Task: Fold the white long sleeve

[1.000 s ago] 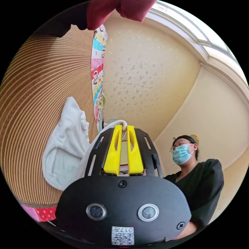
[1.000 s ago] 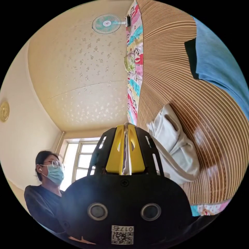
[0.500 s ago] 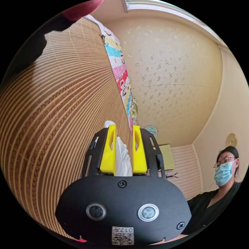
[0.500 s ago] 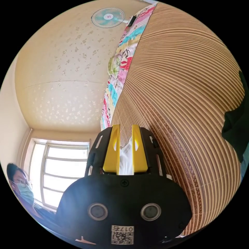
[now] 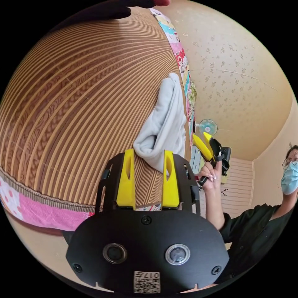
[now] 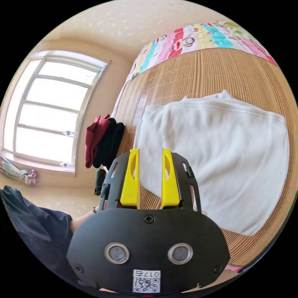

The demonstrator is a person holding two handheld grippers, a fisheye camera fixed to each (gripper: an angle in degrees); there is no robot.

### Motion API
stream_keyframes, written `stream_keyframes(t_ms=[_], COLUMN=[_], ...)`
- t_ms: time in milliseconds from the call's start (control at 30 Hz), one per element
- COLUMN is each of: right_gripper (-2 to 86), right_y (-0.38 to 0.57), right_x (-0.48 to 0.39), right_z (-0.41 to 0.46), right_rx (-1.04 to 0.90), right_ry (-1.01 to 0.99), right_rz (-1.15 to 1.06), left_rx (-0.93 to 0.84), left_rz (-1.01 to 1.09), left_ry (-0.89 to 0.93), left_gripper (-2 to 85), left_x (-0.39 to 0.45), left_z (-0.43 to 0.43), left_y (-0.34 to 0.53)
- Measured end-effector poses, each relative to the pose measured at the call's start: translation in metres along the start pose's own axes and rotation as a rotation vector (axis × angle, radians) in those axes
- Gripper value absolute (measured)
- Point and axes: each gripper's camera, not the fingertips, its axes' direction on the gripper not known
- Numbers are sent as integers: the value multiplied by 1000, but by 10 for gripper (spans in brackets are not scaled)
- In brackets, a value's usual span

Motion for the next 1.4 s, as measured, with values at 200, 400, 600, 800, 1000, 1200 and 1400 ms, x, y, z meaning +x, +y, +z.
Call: stream_keyframes(t_ms=[200, 400, 600, 800, 1000, 1200, 1400], right_gripper=[172, 211, 221, 95, 71, 65, 69], right_y=[-62, -102, -116, -110, -98, -20, 57], right_x=[-63, -103, -132, -119, -66, 84, 234], right_z=[101, 136, 214, 233, 102, -80, -149], right_rx=[-269, -358, -681, -794, -471, -15, 108], right_ry=[228, 379, 751, 904, 481, -94, -114], right_rz=[12, 29, -120, -232, -191, -233, -125], left_rx=[58, 91, 128, 124, 129, 14, -79], left_rz=[65, 312, 504, 531, 596, 562, 558], left_ry=[22, -138, -239, -260, -224, -205, -219], left_gripper=[66, 64, 62, 71, 88, 92, 82], left_x=[19, 96, 147, 155, 158, 148, 155], left_z=[12, 23, 45, 61, 54, 82, 138], left_y=[19, 47, 72, 90, 99, 91, 87])
